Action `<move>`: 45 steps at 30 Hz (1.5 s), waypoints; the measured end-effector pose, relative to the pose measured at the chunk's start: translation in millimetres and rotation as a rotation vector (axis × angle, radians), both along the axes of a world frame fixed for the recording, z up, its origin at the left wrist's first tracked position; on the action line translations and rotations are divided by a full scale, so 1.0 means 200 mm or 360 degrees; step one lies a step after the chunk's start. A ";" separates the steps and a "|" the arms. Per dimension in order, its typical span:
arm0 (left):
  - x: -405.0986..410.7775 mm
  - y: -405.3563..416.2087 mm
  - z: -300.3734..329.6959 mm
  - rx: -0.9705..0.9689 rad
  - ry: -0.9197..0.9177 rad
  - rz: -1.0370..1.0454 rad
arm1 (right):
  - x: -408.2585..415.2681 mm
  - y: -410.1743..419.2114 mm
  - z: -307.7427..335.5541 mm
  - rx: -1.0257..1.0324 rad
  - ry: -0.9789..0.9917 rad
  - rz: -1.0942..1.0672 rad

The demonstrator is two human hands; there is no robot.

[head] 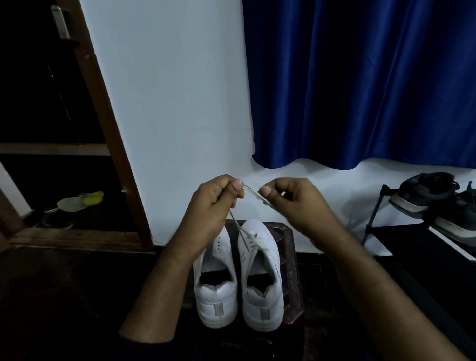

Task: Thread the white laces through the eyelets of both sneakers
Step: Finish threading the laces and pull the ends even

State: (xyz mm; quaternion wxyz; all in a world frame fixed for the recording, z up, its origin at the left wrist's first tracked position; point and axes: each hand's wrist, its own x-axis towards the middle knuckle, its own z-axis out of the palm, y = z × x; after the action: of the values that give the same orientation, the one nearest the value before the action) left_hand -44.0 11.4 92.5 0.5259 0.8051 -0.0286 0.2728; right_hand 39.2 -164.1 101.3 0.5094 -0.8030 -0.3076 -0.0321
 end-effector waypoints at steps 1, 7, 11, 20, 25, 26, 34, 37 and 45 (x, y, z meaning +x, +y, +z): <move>0.01 0.00 0.00 0.0059 -0.0026 0.0016 | -0.01 0.01 -0.01 -0.0098 0.0010 0.0040; 0.03 0.02 -0.04 0.0021 -0.0046 0.0186 | -0.12 0.00 -0.04 0.0126 0.0543 0.0547; 0.02 -0.02 -0.08 -0.0161 0.0059 0.0092 | -0.14 -0.01 -0.03 0.0114 0.0288 0.0723; -0.03 -0.23 -0.33 0.0270 0.0245 -0.0021 | -0.08 0.04 -0.10 0.1166 0.0493 0.0342; -0.01 -0.14 -0.42 0.0457 0.0274 -0.0048 | -0.07 0.01 -0.21 0.1189 0.0719 0.0339; 0.00 -0.11 -0.42 0.0403 0.0287 -0.0048 | -0.06 0.00 -0.25 0.1018 0.0592 0.0239; 0.05 -0.06 -0.45 0.0510 0.0387 -0.0009 | -0.02 0.04 -0.47 -0.0384 -0.0421 0.0153; 0.06 -0.03 -0.47 0.0519 0.0361 0.0070 | 0.00 0.03 -0.52 -0.0744 -0.0552 0.0197; 0.05 -0.10 -0.51 -0.0242 0.0305 0.0112 | -0.03 0.03 -0.53 -0.0218 -0.0323 -0.0070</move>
State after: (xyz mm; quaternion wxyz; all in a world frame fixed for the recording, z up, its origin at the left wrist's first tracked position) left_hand -33.8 -9.4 -8.7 0.5758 0.7858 0.0708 0.2142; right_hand 33.4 -158.5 -5.1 0.4188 -0.8351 -0.3413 -0.1033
